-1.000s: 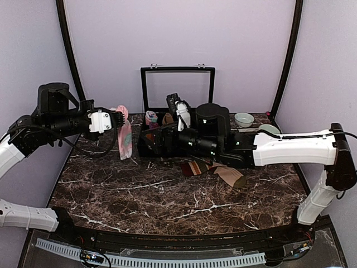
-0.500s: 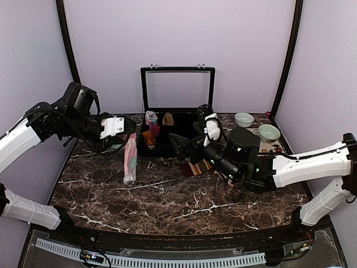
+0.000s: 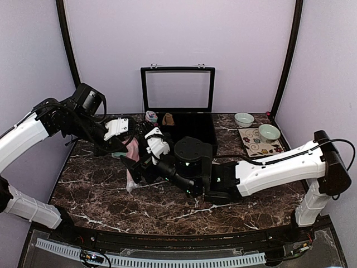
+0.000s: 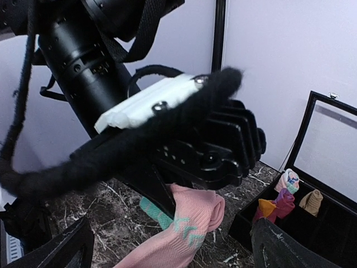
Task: Roll the socks
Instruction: Roll the sock.
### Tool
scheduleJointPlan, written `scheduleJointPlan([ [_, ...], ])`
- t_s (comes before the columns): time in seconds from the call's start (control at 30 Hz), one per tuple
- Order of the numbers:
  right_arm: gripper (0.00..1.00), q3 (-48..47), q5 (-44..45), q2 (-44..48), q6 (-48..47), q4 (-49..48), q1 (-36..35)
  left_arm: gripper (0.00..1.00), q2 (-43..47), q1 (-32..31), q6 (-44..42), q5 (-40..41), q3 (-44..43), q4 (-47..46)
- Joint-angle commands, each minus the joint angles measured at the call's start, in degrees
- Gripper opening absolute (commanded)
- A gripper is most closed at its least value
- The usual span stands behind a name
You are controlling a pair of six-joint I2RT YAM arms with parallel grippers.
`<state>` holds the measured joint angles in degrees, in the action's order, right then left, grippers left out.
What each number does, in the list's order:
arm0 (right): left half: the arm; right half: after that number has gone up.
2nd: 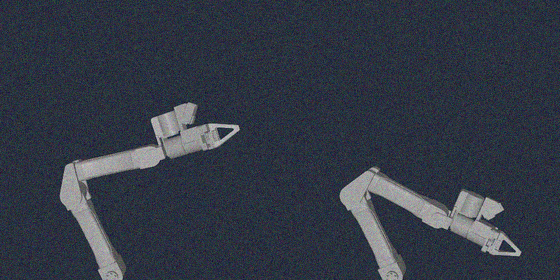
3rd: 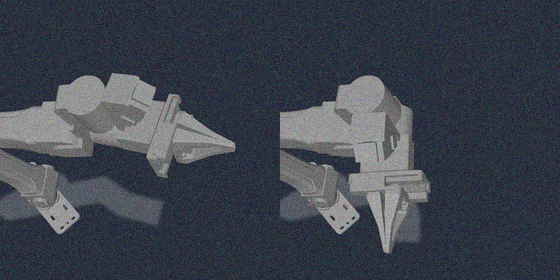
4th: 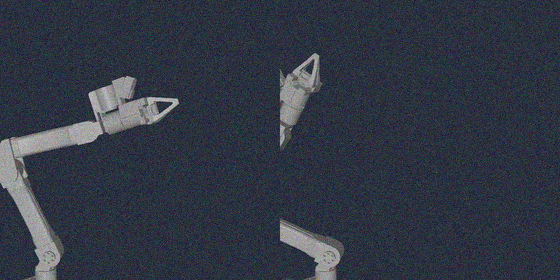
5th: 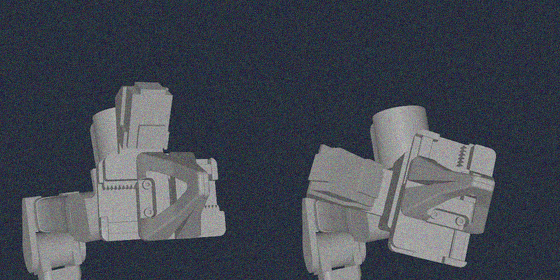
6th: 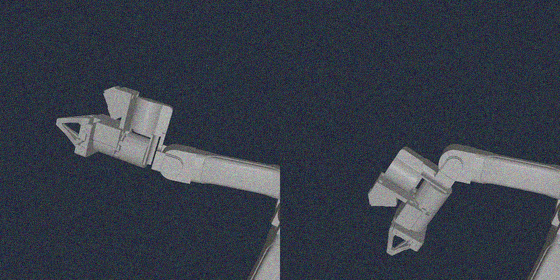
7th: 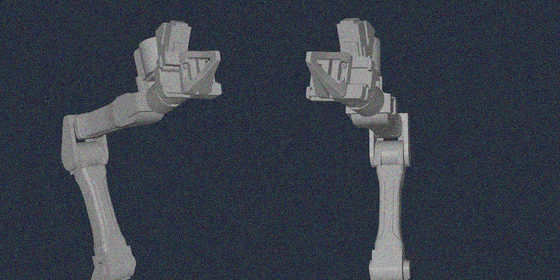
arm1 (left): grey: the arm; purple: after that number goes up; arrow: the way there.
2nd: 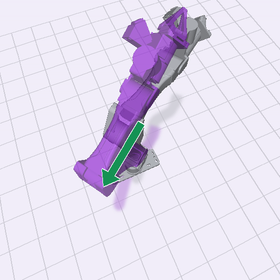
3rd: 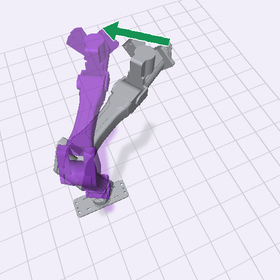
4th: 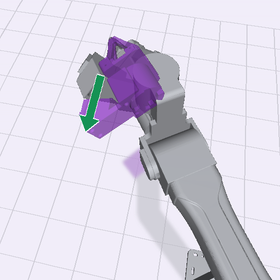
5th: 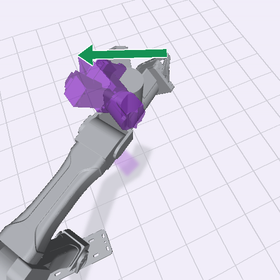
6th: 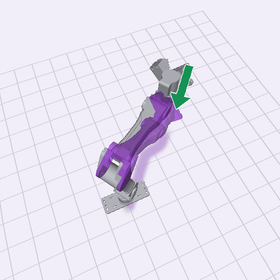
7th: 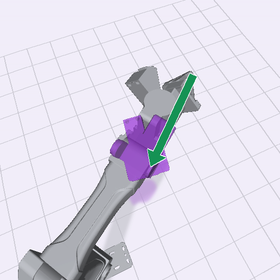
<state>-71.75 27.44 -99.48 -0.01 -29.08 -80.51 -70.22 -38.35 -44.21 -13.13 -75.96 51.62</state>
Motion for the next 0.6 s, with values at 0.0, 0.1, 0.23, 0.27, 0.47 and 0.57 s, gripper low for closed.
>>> scheduleJointPlan([
  [0.0, 0.97, -2.41, 3.14, -1.58, 1.83, 2.36, 0.42, 0.0, 1.18, 0.38, -1.16, -5.48, -2.76, 3.75],
  [0.1, 0.87, -0.5, -0.49, -0.33, 5.44, 2.53, 2.85, 0.0, 2.35, 0.39, -4.52, -9.71, -3.57, 6.22],
  [0.23, 0.66, 4.21, -6.25, 3.28, 9.49, 1.92, 6.02, 0.0, 2.97, 0.4, -6.58, -15.58, -4.9, 9.73],
  [0.27, 0.64, 5.14, -7.44, 4.08, 9.29, 1.36, 6.29, 0.0, 2.91, 0.43, -6.8, -16.68, -5.12, 10.18],
  [0.47, 0.55, 10.21, -13.39, 7.72, 6.55, 1.93, 6.84, 0.0, 1.74, 0.4, -8.6, -20.29, -7.21, 13.56],
  [0.57, 0.52, 11.12, -16.85, 10.91, 4.78, 2.45, 7.16, 0.0, 0.87, 0.45, -9.08, -20.67, -8.2, 14.82],
])
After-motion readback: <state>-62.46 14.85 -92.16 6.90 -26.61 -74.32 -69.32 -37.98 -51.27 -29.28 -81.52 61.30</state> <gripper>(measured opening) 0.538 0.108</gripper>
